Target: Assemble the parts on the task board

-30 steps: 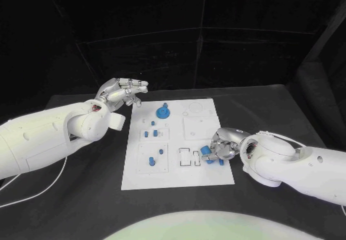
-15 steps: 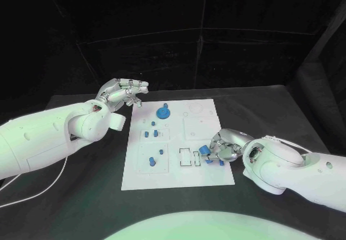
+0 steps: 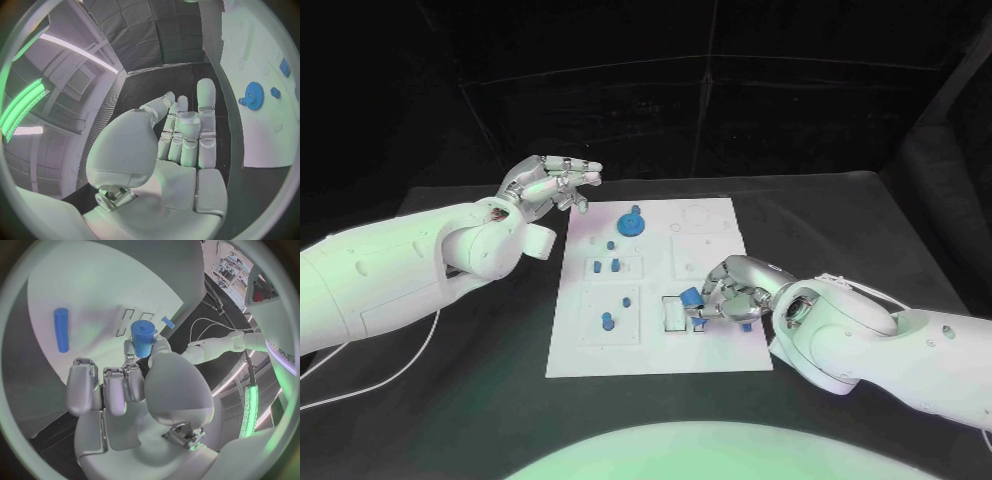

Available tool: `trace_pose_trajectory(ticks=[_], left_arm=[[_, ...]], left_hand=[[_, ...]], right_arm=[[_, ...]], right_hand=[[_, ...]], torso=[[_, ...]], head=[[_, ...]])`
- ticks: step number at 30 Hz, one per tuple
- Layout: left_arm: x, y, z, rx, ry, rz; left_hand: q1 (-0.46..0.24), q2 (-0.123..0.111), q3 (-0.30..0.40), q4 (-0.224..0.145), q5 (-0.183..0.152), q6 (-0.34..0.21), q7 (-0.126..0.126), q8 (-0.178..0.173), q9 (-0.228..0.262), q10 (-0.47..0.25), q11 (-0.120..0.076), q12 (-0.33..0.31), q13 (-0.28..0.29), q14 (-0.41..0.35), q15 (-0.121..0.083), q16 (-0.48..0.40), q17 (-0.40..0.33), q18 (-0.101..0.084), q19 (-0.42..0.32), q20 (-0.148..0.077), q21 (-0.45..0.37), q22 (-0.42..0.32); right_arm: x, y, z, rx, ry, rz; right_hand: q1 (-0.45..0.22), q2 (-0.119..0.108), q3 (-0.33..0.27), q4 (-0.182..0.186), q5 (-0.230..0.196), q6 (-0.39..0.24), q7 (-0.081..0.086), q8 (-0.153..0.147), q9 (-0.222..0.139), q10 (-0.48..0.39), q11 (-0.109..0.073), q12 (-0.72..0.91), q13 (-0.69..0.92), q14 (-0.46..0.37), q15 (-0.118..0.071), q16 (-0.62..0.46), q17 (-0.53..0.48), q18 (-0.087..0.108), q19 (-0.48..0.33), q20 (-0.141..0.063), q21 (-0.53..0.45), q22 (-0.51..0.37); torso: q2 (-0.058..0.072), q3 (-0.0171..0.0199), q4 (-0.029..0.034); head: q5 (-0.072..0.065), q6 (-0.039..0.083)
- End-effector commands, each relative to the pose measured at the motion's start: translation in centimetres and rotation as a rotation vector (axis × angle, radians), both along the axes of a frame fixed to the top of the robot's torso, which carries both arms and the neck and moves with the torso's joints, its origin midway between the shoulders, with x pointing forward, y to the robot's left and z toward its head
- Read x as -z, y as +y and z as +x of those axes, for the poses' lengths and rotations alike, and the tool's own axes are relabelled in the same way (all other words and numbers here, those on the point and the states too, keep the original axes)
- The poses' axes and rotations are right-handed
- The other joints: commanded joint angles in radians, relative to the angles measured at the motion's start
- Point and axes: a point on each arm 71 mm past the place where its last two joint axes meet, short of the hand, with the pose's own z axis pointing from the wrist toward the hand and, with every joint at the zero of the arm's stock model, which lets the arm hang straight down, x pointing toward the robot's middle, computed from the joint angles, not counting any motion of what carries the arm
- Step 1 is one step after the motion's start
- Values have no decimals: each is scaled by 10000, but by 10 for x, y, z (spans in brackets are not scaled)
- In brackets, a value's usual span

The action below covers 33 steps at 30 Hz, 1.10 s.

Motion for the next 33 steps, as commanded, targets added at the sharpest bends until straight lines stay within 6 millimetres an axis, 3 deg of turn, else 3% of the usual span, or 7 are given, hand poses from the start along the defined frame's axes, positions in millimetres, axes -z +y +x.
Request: trace_pose_trajectory(ticks=[1, 5, 16, 21, 24, 29, 33], left_arm=[[-1, -1, 0, 139, -15, -74], [-1, -3, 0, 180, -8, -88], [-1, -5, 0, 229, 33, -92], [0, -5, 0, 240, 38, -94], [0, -5, 0, 233, 38, -91], [-1, -5, 0, 233, 39, -90], [-1, -4, 0, 221, 40, -85]], left_hand=[[-18, 85, -68, -1, 10, -73, -26, 38, -2, -57, 15, 53, 14, -62, -24, -47, -9, 202, 1, 69, -20, -14], [-36, 92, -76, 12, 10, -80, -23, 41, -2, -69, 17, 63, 16, -64, -21, -44, -12, 202, 2, 71, -23, -15], [-77, 106, -92, 40, 9, -91, -19, 48, -3, -88, 23, 81, 19, -68, -16, -39, -15, 201, 2, 76, -30, -19], [-77, 106, -92, 40, 9, -91, -19, 48, -3, -88, 23, 81, 19, -68, -16, -39, -15, 201, 2, 76, -30, -19], [-77, 106, -92, 40, 9, -91, -19, 48, -3, -88, 23, 81, 19, -68, -16, -39, -15, 201, 2, 76, -30, -19], [-77, 106, -92, 40, 9, -91, -19, 48, -3, -88, 23, 81, 19, -68, -16, -39, -15, 201, 2, 76, -30, -19], [-85, 112, -95, 45, 10, -97, -21, 50, -3, -98, 22, 90, 20, -72, -15, -40, -24, 201, 2, 78, -33, -20]], right_arm=[[3, 8, 0, -272, 418, -73], [8, 17, 1, -384, 843, -462], [11, 23, 4, -145, 908, -769], [11, 24, 6, -69, 737, -799], [10, 24, 8, -20, 520, -809], [8, 23, 10, 78, 106, -833], [7, 24, 11, 110, -49, -830]], right_hand=[[-103, 116, -95, 81, -1, -32, -30, 44, 57, 54, -51, -62, 608, 799, -70, 33, 1538, -130, 90, -25, 8, -14], [-412, 237, -287, 122, -219, 85, -95, 168, 242, -17, -96, -215, 470, 782, -96, -6, 1472, -113, 57, -35, -37, -87], [-795, 387, -579, 132, -444, 228, -213, 348, 636, -3, -195, -268, 476, 781, -179, -18, 1468, -109, 51, -105, -54, -97], [-1151, 398, -855, 137, -1194, 252, -254, 405, 896, -39, -231, -371, 416, 766, -211, -58, 1408, -97, 22, -140, -109, -172], [-1378, 311, -999, 143, -1811, 235, -266, 426, 1059, -72, -241, -458, 357, 762, -221, -77, 1387, -89, 6, -153, -143, -214], [-1503, 178, -1016, 152, -2065, 199, -265, 423, 1178, -127, -240, -580, 254, 748, -223, -114, 1326, -75, -18, -156, -193, -292], [-1935, -237, -735, 182, -2910, 119, -241, 398, 1386, -175, -239, -699, 187, 735, -204, -162, 1265, -56, -54, -155, -274, -396]], torso=[[1, 0, -3], [15, -2, 28], [1, -4, -6], [-4, -5, 13], [-4, -6, 4], [5, -5, 0], [8, -5, -2]], head=[[44, -22], [31, -24], [65, -41], [64, -44], [73, -38], [77, -19], [75, -11]])
